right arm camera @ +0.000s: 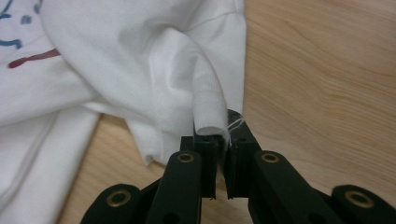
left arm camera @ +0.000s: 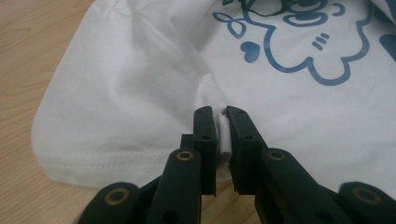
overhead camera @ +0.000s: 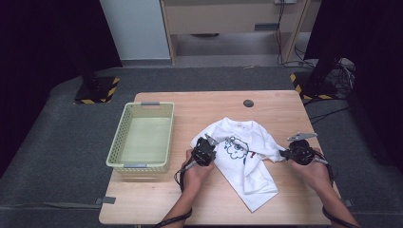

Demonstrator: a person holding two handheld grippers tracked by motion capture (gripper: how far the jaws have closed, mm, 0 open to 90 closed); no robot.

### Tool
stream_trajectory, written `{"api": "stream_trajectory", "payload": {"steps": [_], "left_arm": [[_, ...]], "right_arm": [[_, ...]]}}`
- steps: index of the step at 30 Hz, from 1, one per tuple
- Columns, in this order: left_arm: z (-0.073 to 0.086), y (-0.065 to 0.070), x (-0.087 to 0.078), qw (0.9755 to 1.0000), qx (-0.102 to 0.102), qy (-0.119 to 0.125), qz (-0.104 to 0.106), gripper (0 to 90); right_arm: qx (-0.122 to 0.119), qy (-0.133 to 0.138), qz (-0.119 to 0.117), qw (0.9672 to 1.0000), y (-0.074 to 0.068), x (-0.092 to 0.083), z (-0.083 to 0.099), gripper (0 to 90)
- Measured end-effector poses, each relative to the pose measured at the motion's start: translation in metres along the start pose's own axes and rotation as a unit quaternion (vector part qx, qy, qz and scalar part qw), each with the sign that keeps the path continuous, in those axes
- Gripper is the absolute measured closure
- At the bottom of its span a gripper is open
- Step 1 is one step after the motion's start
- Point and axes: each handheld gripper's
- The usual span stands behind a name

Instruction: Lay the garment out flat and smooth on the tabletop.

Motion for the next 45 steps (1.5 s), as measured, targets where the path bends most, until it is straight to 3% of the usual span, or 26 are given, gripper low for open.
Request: {"api": "stream_trajectory", "payload": {"steps": [8, 13, 17, 20, 26, 31, 38, 45], "left_arm": [[-0.004, -0.008, 0.001, 0.9999, -0.004, -0.005, -0.011, 83.0], [-0.007, -0.014, 0.005, 0.9996, -0.004, -0.015, -0.021, 83.0], [-0.011, -0.018, 0.005, 0.9993, -0.006, -0.019, -0.030, 82.9], [-0.012, -0.019, 0.002, 0.9993, -0.013, -0.008, -0.035, 78.7], [-0.012, -0.014, -0.011, 0.9989, -0.017, 0.021, -0.038, 57.2], [-0.008, 0.004, -0.025, 0.9994, -0.008, 0.028, -0.016, 49.5], [0.001, 0.039, -0.036, 0.9989, 0.012, 0.037, 0.026, 44.6], [0.013, 0.077, -0.040, 0.9967, 0.046, 0.037, 0.056, 39.7]], "right_arm": [[0.020, -0.013, 0.030, 0.9993, 0.032, 0.007, -0.008, 83.7], [0.013, -0.017, 0.035, 0.9992, 0.040, 0.006, -0.011, 85.5], [0.022, -0.024, 0.045, 0.9985, 0.048, 0.010, -0.012, 84.5], [0.031, -0.013, 0.043, 0.9985, 0.050, 0.011, -0.011, 74.3], [0.041, 0.029, 0.048, 0.9976, 0.047, -0.008, -0.009, 45.2], [0.037, 0.054, 0.037, 0.9972, 0.037, -0.031, -0.003, 37.9], [0.001, 0.071, 0.028, 0.9971, 0.000, -0.054, 0.004, 28.0], [-0.041, 0.070, 0.009, 0.9966, -0.036, -0.066, 0.007, 32.1]]}}
Point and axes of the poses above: each handheld gripper's, and its own axes: x roughly forward along the jaws, z roughly out of its underside, y roughly to its right, and after that the axes turned 7 degrees about z, right-handed
